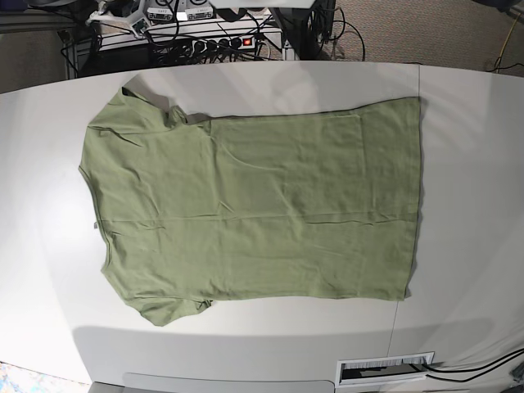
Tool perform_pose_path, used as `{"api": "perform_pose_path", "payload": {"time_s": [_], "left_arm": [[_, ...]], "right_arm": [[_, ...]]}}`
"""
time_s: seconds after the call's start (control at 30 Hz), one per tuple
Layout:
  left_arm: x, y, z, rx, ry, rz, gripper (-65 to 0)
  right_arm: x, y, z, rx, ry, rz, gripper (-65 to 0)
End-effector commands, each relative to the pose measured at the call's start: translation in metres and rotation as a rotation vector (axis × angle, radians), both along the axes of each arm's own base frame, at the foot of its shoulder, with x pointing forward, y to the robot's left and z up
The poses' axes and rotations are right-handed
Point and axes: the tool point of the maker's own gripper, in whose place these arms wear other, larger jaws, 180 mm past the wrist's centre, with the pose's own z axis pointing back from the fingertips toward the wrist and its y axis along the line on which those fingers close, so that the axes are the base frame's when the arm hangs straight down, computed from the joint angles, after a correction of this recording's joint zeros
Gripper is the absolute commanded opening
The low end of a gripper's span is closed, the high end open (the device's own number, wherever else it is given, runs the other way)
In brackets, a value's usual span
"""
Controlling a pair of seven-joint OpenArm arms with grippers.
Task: Fold the T-shirt properly
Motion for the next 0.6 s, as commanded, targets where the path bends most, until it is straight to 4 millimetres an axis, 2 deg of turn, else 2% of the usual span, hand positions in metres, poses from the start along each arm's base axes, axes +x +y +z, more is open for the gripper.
{"api": "perform_pose_path", "payload": {"time_s": [0.0, 0.1, 0.3, 0.57], "left_arm": [[-0.001, 0.002, 0.010, 0.000, -0.015, -0.003, -65.0], [0.016, 0.003, 0.025, 0.003, -0.070, 0.000, -65.0], [0.045, 0.016, 0.047, 0.070, -0.149, -0.053, -65.0], [0.080, 0.008, 0.079, 0.096, -0.231, -0.095, -65.0]], "right_arm": [[0.002, -0.003, 0.008, -0.009, -0.012, 0.039, -65.0], [0.005, 0.001, 0.021, -0.022, -0.031, 0.121, -65.0], [0.020, 0.010, 0.038, -0.040, -0.077, 0.175, -65.0], [0.053, 0.032, 0.065, -0.060, -0.168, 0.249, -65.0]]}}
